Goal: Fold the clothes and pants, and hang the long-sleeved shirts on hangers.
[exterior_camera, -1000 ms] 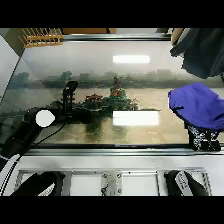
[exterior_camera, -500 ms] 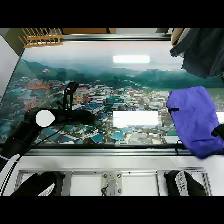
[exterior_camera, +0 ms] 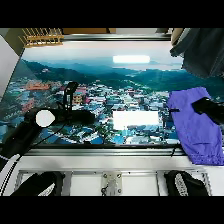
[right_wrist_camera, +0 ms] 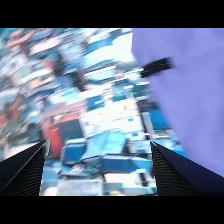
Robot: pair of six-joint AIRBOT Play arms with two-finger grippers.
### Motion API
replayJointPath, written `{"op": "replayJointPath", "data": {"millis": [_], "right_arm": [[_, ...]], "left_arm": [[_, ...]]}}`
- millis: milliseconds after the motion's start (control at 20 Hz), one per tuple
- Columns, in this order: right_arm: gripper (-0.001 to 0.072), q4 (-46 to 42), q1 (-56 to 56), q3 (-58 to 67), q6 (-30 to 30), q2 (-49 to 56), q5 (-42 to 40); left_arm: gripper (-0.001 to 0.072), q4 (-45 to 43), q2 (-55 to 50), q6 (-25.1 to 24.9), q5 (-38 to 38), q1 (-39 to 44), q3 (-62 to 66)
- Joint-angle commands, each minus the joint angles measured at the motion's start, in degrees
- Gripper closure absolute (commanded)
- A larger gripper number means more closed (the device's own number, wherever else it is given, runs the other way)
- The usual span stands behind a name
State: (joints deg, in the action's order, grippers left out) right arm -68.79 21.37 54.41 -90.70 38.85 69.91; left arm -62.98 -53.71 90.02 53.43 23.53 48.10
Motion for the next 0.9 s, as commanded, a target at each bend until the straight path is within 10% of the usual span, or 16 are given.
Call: {"op": "replayJointPath", "data": {"millis": [0, 200, 300, 850], "right_arm": [[0.0007, 5.42, -12.33, -1.49, 2.71, 1.16, -1.51], [0.0103, 5.6, -17.33, -1.51, 2.69, 3.02, -1.53], [0.0685, 5.66, -17.42, -1.51, 2.69, 3.06, -1.53], [0.0694, 5.64, -17.4, -1.51, 2.64, 3.06, -1.49]], "left_arm": [[0.0703, -0.02, 0.0, -0.02, -1.11, 0.04, 0.04], [0.0703, 0.0, 0.0, 0.0, -1.05, 0.04, 0.04], [0.0703, 0.0, 0.0, -0.02, -1.05, 0.04, 0.04], [0.0703, 0.0, 0.0, -0.02, -1.07, 0.04, 0.04]]}}
